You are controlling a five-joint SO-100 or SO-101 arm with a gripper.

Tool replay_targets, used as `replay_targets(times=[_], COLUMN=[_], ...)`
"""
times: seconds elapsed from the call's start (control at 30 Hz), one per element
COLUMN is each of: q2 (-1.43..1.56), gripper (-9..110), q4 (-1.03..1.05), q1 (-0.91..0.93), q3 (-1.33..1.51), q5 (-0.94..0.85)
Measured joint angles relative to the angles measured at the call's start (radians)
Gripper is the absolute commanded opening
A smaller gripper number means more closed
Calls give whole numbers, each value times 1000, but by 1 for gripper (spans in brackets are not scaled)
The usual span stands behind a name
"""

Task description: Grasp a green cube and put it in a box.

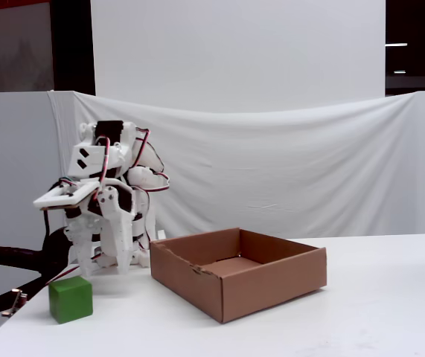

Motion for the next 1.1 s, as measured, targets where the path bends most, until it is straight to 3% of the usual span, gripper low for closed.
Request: replay_targets(times=[1.1], q2=[0], gripper=[26], q4=[0], q1=[0], q3=[0], q5=[0])
